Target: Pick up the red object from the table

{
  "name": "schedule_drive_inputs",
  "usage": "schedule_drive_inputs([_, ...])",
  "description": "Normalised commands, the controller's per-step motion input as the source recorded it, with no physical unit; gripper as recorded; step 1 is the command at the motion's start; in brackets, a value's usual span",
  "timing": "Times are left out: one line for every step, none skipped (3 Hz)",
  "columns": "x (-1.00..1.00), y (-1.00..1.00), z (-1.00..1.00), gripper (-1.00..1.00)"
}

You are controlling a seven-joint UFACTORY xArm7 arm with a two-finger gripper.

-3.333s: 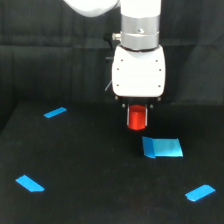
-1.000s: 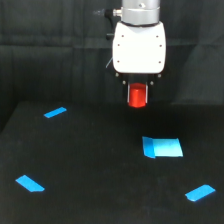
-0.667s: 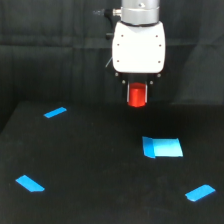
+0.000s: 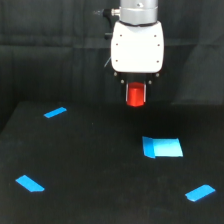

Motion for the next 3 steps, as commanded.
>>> schedule_drive_inputs([-0.02, 0.03, -0.06, -1.0])
schedule_drive_inputs([-0.04, 0.08, -0.07, -0.98])
schedule_drive_inputs([-0.09, 0.01, 0.03, -1.0])
